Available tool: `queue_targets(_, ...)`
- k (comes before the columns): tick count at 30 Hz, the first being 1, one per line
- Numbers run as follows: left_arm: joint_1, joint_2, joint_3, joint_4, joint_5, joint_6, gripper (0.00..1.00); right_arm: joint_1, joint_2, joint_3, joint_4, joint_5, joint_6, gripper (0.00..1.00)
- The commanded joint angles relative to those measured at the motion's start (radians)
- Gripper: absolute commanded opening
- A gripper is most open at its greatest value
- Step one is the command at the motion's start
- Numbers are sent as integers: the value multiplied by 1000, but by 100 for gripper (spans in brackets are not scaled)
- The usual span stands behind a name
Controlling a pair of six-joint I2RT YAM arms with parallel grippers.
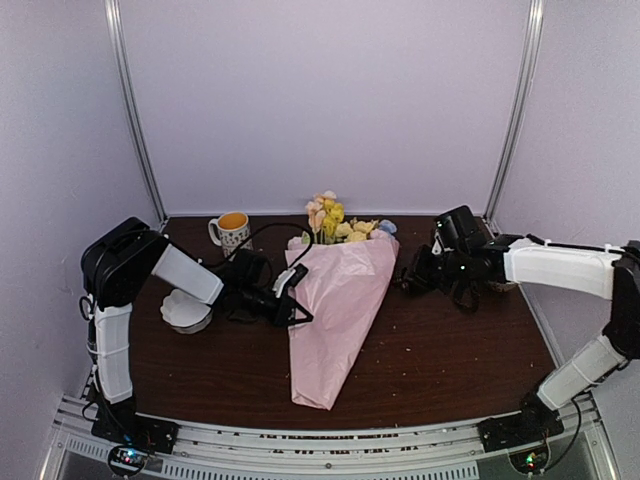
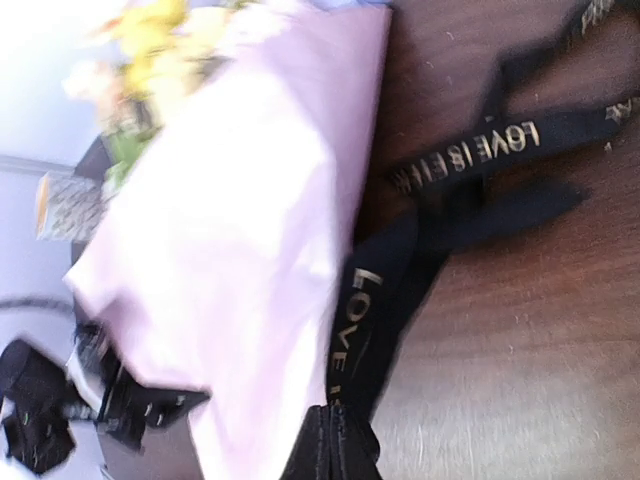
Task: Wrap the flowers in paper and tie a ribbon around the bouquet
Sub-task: Pick up the ribbon from the corner of the board, then place the ribbon at the center of the board.
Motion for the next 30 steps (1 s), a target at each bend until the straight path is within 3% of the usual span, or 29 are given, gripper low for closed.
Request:
queue_targets(1,35,33,-31,-118,-109,14,0,23,-285,9,-151,67,-148,0)
queue_targets(5,36,31,-23,-134,-120,21,0,29,-484,145,-303,107,-240,0)
queue_targets(10,35,24,-18,-154,-137,32,0,32,-603,388,-434,105,-335,0)
queue_targets(14,35,21,-12,-169,-146,38,0,33,-592,648,-587,136,-476,0)
queue_targets(19,36,20,-7,-178,-151,40,0,33,-489,1124,-784,205,-637,0)
queue_targets(22,35,20,-6,-182,-153,45,0,33,-438,1298,-814,185,-667,0)
queue_targets(25,35,21,-8,-187,-158,50,0,33,-443,1208,-769,125,-644,0)
queue_targets(28,35,20,-8,-189,-159,50,0,43,-454,869,-622,-51,-562,0)
queue_targets(30,35,21,-9,-187,-158,50,0,122,-429,703,-517,-117,-519,0)
